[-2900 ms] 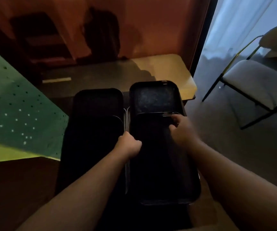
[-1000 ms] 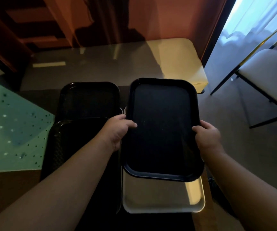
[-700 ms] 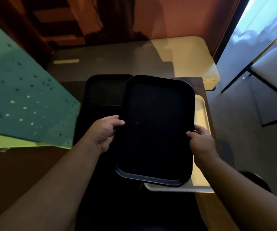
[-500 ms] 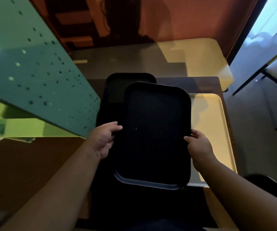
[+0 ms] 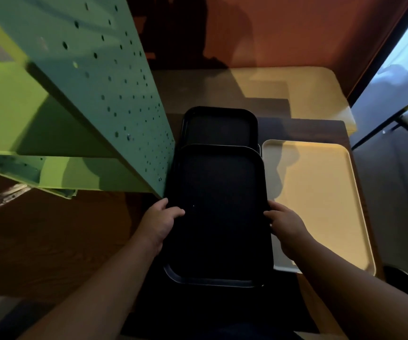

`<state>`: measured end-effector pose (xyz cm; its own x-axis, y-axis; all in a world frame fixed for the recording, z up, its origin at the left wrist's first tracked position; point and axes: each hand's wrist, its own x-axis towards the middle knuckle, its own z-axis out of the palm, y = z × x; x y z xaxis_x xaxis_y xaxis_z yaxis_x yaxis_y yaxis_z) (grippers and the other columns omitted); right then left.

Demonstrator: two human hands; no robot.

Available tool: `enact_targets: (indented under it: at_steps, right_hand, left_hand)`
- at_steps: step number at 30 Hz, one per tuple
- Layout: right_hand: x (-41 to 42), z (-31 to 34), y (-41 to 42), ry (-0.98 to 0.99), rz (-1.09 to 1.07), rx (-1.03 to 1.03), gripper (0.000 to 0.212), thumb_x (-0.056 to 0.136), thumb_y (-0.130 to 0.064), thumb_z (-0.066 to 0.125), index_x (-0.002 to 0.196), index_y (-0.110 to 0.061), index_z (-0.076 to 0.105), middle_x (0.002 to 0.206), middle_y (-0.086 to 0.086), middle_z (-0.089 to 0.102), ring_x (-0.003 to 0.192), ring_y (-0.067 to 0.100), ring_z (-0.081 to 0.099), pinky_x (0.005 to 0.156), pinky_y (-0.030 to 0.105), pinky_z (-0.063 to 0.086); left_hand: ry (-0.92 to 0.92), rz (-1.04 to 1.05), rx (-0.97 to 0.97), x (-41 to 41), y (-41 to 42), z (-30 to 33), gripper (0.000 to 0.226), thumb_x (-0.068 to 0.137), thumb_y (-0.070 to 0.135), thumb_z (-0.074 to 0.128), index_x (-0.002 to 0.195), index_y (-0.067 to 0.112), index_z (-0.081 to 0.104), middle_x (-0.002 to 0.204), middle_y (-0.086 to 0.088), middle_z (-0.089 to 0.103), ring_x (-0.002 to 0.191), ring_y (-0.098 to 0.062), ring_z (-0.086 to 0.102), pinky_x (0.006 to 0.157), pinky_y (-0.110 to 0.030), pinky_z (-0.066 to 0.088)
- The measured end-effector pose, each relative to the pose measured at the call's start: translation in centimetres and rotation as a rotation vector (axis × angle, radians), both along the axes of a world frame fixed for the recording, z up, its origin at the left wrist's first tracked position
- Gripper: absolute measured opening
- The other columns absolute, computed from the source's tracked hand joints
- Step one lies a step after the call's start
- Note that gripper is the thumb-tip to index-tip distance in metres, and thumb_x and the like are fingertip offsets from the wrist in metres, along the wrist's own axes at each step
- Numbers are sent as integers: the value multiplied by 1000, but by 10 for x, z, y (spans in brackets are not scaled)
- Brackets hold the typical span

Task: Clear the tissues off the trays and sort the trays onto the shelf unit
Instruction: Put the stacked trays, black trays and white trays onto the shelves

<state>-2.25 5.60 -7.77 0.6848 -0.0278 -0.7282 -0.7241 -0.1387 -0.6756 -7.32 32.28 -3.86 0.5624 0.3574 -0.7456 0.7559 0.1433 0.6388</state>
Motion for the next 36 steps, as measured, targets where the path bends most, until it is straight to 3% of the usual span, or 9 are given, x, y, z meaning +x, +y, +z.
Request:
enact_targets:
  at_steps: [5, 10, 13, 15, 19, 21, 25, 33, 36]
  right_hand:
    - [-4, 2, 16, -33, 0, -31, 44, 94, 3, 44, 116, -21, 72, 105, 4, 75, 86, 19, 73, 58, 23, 57]
    - [-5, 1, 27, -27, 92, -211, 39, 91, -4, 48, 121, -23, 65, 102, 1, 73, 86, 24, 74, 78, 42, 63]
    - [-4, -2, 30, 21, 175, -275, 49, 89, -8, 50, 134, -28, 52, 108, 1, 68, 89, 25, 72, 81, 44, 61]
    - [-3, -3, 30, 68, 218, -298, 49, 89, -12, 51, 136, -26, 48, 108, 1, 65, 93, 25, 70, 83, 43, 60]
    - [0, -13, 26, 154, 262, -304, 36, 89, -16, 54, 124, -15, 59, 104, 7, 70, 89, 25, 72, 82, 42, 61]
    - [-2, -16, 28, 113, 212, -336, 29, 89, -16, 52, 115, -13, 63, 100, 8, 71, 85, 25, 72, 78, 42, 61]
    - [-12, -9, 29, -73, 47, -339, 13, 99, -15, 48, 105, -17, 60, 95, 2, 67, 83, 17, 64, 67, 34, 52]
    - [27, -4, 8, -273, -34, -341, 16, 102, -18, 49, 112, -14, 61, 102, 8, 68, 87, 20, 62, 76, 34, 46]
    - [55, -4, 10, -281, -66, -308, 24, 103, -21, 48, 122, -12, 59, 105, 6, 67, 92, 21, 64, 73, 35, 51]
  left_hand:
    - [-16, -69, 125, -3, 2, -7, 74, 84, 17, 66, 151, 18, 36, 152, -9, 42, 126, -30, 52, 100, -44, 49]
    - [-6, -236, 271, -5, 5, -7, 71, 84, 23, 63, 150, 19, 38, 149, -6, 45, 132, -25, 48, 106, -38, 43]
    - [59, -279, 360, -9, 7, -8, 67, 80, 23, 58, 145, 15, 44, 134, -4, 55, 119, -26, 55, 103, -41, 47]
    - [139, -277, 371, -13, 7, -10, 69, 83, 23, 57, 148, 14, 38, 141, -9, 51, 123, -30, 53, 105, -42, 45]
    - [174, -304, 302, -21, 2, -13, 45, 90, 17, 55, 134, 11, 50, 112, 1, 59, 98, -19, 56, 86, -29, 44]
    - [185, -287, 316, -22, -1, -13, 38, 89, 20, 56, 127, 14, 56, 126, -4, 58, 101, -19, 58, 93, -31, 44]
    - [194, -315, 381, -27, -11, -8, 75, 87, 33, 59, 153, 12, 29, 154, -11, 35, 137, -30, 41, 109, -41, 37]
    - [-36, -357, 638, 5, -57, 4, 95, 82, 46, 65, 155, 23, 9, 153, -9, 30, 138, -30, 31, 110, -43, 34]
    - [-67, -352, 704, 42, -59, -7, 92, 82, 45, 63, 155, 20, 12, 150, -12, 33, 135, -31, 34, 109, -43, 33]
